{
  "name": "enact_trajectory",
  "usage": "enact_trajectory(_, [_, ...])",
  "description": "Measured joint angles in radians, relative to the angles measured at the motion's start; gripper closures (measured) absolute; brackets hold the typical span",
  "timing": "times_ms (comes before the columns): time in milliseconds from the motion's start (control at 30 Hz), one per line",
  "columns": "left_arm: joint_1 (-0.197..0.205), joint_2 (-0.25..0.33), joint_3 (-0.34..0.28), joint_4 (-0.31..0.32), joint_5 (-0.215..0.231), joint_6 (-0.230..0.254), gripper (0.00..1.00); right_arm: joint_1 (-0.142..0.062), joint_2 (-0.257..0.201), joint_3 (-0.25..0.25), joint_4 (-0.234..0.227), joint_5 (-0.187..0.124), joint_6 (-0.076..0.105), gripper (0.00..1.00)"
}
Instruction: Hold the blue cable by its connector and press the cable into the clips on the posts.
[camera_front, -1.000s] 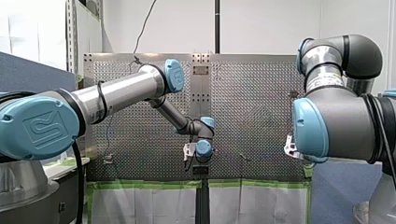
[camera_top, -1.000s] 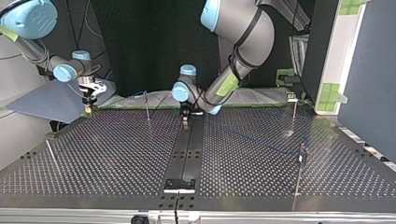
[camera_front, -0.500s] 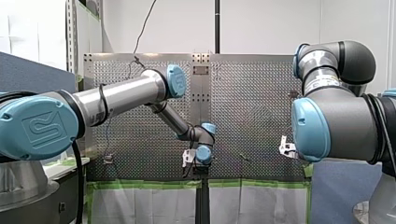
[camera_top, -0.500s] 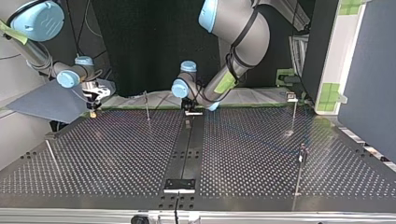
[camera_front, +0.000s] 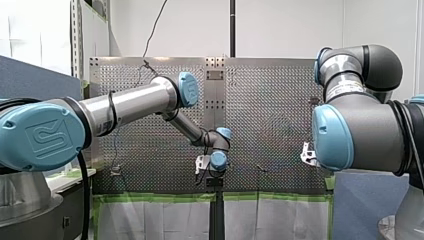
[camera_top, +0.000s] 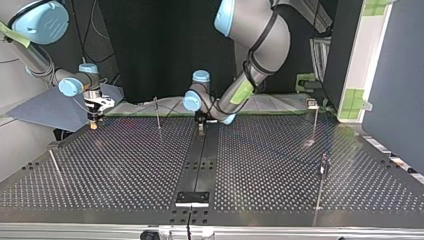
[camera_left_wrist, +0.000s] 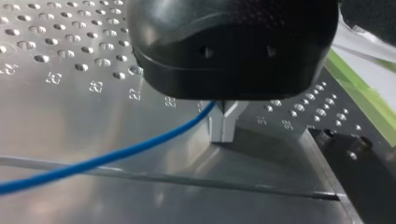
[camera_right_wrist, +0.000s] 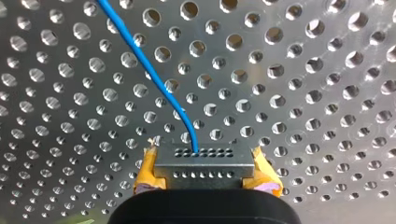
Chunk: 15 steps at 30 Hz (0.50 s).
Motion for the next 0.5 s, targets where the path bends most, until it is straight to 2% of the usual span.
enact_trajectory(100, [0.005,0.001,-0.023,0.003,-0.001,0.013,1.0,0.002,0.001,0.0,0.001,0.0,0.0,1.0])
enact_trajectory(267, [-0.01,0.002,-0.044,0.003,-0.001,0.052,1.0,0.004,0.002,0.0,0.004,-0.002,-0.001,1.0])
enact_trajectory(500, [-0.068,0.026,-0.098,0.029,0.009,0.118,1.0,0.005,0.003,0.0,0.007,-0.006,-0.001,1.0])
